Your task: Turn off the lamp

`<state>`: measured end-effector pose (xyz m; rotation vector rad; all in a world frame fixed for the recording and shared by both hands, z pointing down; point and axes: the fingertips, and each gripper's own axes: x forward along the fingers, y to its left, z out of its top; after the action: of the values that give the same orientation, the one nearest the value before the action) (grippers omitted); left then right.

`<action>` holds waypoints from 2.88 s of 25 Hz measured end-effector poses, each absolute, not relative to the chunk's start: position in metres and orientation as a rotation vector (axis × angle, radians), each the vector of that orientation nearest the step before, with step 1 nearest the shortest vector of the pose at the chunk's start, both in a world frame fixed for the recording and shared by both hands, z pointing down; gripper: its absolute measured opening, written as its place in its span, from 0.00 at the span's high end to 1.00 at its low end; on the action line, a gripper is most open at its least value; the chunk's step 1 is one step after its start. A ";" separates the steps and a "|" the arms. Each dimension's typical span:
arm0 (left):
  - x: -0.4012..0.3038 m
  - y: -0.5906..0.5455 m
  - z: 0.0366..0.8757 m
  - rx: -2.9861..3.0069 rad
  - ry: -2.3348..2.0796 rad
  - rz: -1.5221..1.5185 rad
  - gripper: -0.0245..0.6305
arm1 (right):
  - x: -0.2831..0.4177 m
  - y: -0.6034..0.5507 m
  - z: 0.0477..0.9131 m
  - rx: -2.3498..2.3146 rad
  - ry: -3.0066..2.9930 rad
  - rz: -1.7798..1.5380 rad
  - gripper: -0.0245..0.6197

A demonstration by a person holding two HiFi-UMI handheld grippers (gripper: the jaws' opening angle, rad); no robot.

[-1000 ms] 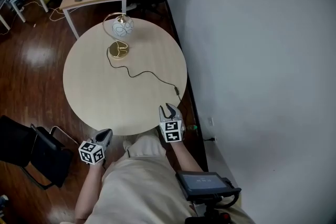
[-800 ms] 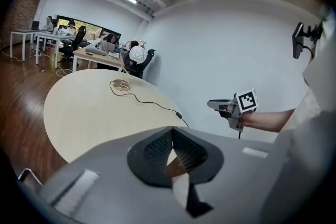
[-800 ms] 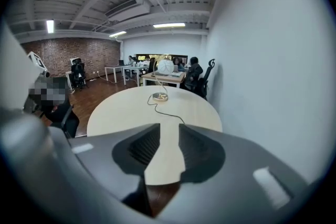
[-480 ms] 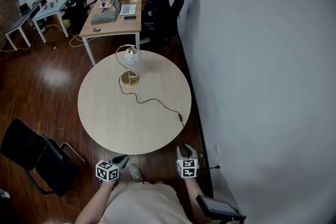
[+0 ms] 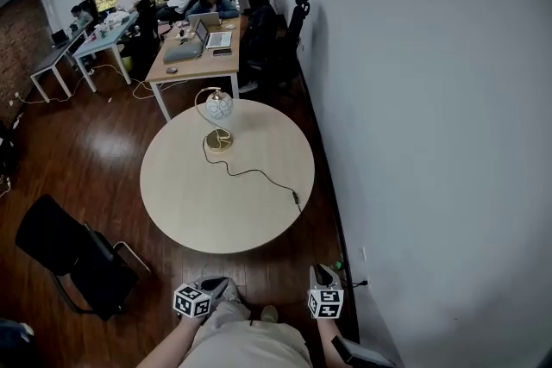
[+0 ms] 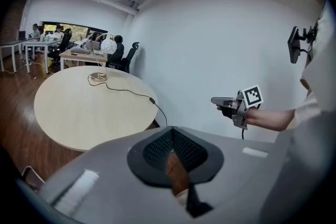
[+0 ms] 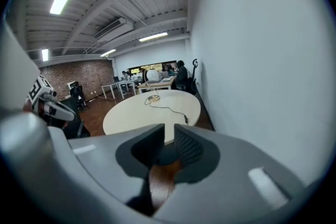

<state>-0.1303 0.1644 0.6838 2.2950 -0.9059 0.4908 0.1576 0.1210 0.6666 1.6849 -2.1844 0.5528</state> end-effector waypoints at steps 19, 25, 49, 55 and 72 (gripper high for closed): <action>-0.122 0.190 0.672 2.280 -1.027 0.246 0.96 | 0.115 0.133 0.643 1.441 -2.435 0.640 0.87; -0.148 0.186 0.660 2.318 -0.998 0.290 0.96 | 0.070 0.119 0.618 1.433 -2.432 0.609 0.87; -0.214 0.158 0.675 2.277 -0.756 0.375 0.96 | -0.007 0.106 0.628 1.542 -2.276 0.572 0.86; -0.217 0.151 0.678 2.280 -0.727 0.381 0.96 | 0.020 0.130 0.656 1.602 -2.156 0.630 0.86; -0.225 0.168 0.714 2.248 -0.696 0.394 0.96 | -0.020 0.114 0.652 1.471 -2.140 0.483 0.86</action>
<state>-0.2251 0.1680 0.7142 2.2483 -0.6958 0.3937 -0.0196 0.1135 0.6524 1.4713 -2.1404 0.4832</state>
